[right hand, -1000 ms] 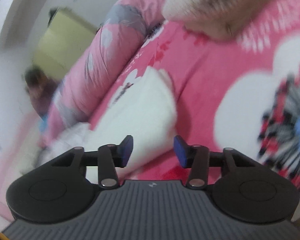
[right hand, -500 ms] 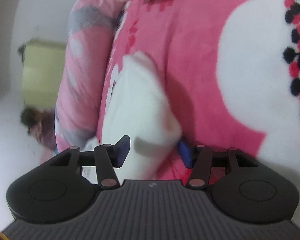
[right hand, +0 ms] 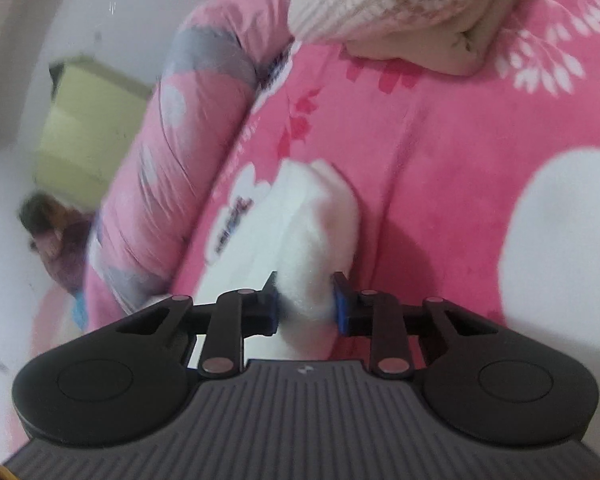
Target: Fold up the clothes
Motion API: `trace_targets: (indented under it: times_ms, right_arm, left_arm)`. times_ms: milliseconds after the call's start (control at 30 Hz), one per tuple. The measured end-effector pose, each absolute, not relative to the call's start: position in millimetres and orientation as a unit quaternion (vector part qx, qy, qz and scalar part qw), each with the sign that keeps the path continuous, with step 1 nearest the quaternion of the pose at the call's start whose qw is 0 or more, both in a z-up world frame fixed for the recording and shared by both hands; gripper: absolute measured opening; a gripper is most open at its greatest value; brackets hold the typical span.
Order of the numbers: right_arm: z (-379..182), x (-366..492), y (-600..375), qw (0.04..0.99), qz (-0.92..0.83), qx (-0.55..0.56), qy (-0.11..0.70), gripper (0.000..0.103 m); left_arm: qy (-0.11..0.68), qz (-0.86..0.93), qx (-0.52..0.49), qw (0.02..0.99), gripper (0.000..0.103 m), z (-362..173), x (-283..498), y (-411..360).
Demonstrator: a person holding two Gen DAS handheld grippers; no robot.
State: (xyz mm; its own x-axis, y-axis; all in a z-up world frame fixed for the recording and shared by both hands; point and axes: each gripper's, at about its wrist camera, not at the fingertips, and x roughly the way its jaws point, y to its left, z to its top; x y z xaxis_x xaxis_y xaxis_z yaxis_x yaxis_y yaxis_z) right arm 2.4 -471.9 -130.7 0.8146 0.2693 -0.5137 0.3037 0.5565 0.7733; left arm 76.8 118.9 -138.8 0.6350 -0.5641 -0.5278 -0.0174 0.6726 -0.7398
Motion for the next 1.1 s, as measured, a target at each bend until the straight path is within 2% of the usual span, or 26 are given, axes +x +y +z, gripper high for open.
trace_targets:
  times_ms: [33,100,167,233,433,533,633,700,800,833,967,1033,1100]
  right_arm:
    - [-138,5,-475,0.829,-0.024,0.459,0.32,0.028]
    - [-155,3,-487,0.813,-0.033,0.479,0.329,0.039]
    - [-165,-11,-502,0.79,-0.037,0.53,0.306,0.039]
    - [-155,-30,-513,0.797,-0.064,0.53,0.281,0.04]
    - [-92,-62,-495,0.898,-0.086,0.358,0.239,0.037]
    - [-65,-59,-448,0.953,-0.029,0.207,0.221,0.034]
    - [-65,-45,-401,0.973,0.035,0.087,0.209,0.029]
    - [-82,-33,-392,0.968,0.052,0.071,0.235,0.028]
    - [-133,-4,-398,0.946,0.034,0.052,0.317,0.026]
    - [-138,-4,-404,0.949,0.04,0.065,0.305,0.026]
    - [-108,7,-400,0.94,0.024,0.063,0.333,0.026]
    - [-90,-1,-389,0.95,0.02,0.045,0.308,0.027]
    - [-82,-6,-380,0.958,0.015,0.027,0.286,0.027]
  left_arm:
    - [0.393,-0.167,-0.368,0.826,0.056,-139,75,120]
    - [0.393,-0.167,-0.362,0.829,0.057,-137,70,123]
    - [0.386,-0.16,-0.351,0.838,0.058,-133,63,129]
    - [0.369,-0.146,-0.33,0.856,0.058,-125,54,135]
    - [0.285,-0.147,-0.215,0.922,0.058,-82,37,119]
    - [0.281,-0.18,-0.162,0.929,0.058,-72,42,88]
    - [0.3,-0.194,-0.121,0.926,0.058,-85,47,64]
    - [0.323,-0.177,-0.083,0.926,0.054,-104,50,53]
    - [0.316,-0.179,-0.039,0.931,0.053,-113,43,47]
    - [0.317,-0.179,-0.03,0.931,0.053,-111,42,45]
    - [0.315,-0.184,-0.032,0.931,0.054,-99,38,49]
    - [0.306,-0.186,-0.035,0.933,0.059,-94,35,52]
    - [0.316,-0.18,-0.042,0.931,0.06,-100,40,55]
